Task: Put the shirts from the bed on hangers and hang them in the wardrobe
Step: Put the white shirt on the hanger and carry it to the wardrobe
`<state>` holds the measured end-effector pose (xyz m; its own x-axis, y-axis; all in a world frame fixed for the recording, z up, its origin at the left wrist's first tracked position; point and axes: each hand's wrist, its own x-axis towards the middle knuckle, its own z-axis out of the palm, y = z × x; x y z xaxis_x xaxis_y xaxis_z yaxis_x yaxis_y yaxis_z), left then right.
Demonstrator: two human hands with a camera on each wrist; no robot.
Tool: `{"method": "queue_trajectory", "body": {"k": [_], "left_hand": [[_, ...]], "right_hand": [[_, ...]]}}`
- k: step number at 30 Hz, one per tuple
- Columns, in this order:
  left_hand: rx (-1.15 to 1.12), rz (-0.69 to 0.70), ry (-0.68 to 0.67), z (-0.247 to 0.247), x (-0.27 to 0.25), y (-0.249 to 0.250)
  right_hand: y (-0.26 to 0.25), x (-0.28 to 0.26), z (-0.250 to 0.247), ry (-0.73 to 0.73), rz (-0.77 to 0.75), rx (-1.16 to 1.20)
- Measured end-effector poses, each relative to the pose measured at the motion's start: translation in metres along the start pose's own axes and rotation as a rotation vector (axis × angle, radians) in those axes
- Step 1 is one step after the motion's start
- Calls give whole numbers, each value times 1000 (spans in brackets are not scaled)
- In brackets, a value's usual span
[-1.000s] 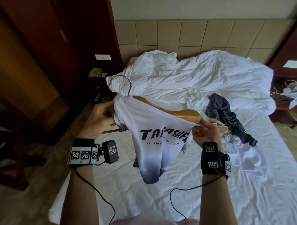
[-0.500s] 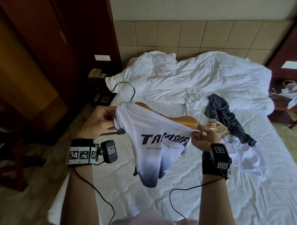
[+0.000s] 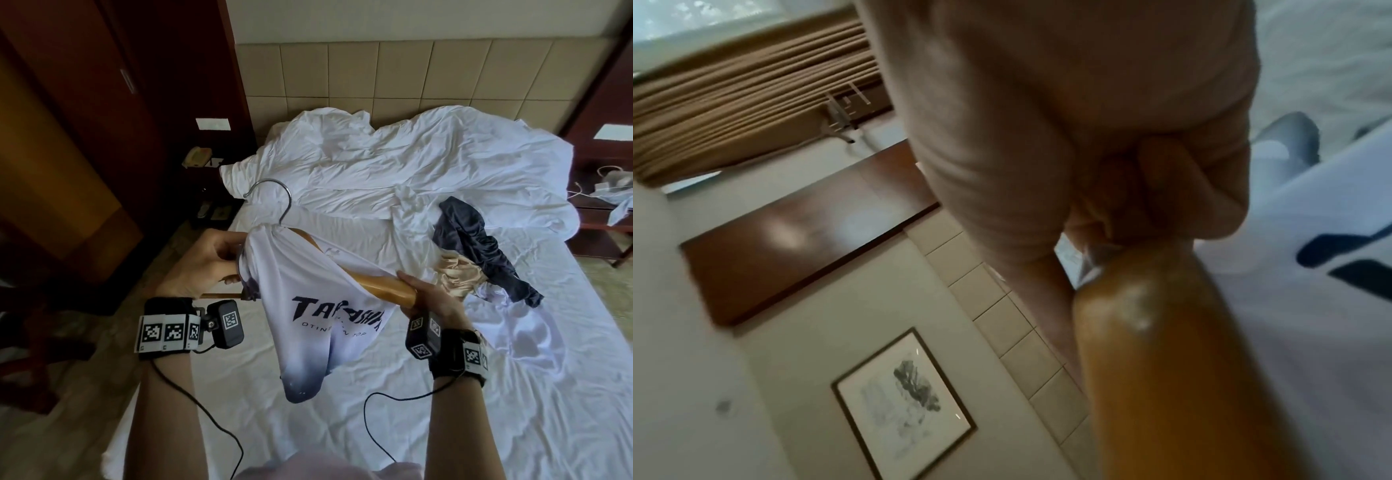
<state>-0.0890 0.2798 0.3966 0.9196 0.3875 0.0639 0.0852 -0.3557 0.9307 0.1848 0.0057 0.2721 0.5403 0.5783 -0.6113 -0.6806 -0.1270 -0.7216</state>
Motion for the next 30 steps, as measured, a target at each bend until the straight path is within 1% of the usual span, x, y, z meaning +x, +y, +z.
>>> {"method": "queue_trajectory", "body": {"k": [1,3,6,8,10,12,14,16,19,23,26,28,30], "left_hand": [[-6,-3,16,0,0,-1],[-8,2,52,4,1,-1],[-33,5,116,8,5,-1],[-30,6,118,7,7,-1],[8,2,99,8,9,-1],[45,-13,100,12,12,0],[61,-27,102,16,14,2],[55,-35,91,20,16,4],[38,-23,82,28,19,7],[49,-7,94,38,26,6],[43,-12,137,44,32,3],[42,-4,181,51,36,0],[47,9,219,58,40,1]], "right_hand": [[0,4,-1,60,-32,-10],[0,12,-2,202,-177,-71],[-7,12,2,372,-402,-329],[-12,11,4,488,-531,-470],[-14,12,5,540,-609,-549],[-14,16,5,570,-625,-606],[-12,18,9,558,-603,-652],[-9,16,17,512,-587,-668],[-10,10,32,484,-577,-690],[-12,5,49,403,-641,-735],[-18,-4,65,279,-687,-631],[-24,-13,79,206,-776,-555],[-29,-23,95,180,-875,-511]]}}
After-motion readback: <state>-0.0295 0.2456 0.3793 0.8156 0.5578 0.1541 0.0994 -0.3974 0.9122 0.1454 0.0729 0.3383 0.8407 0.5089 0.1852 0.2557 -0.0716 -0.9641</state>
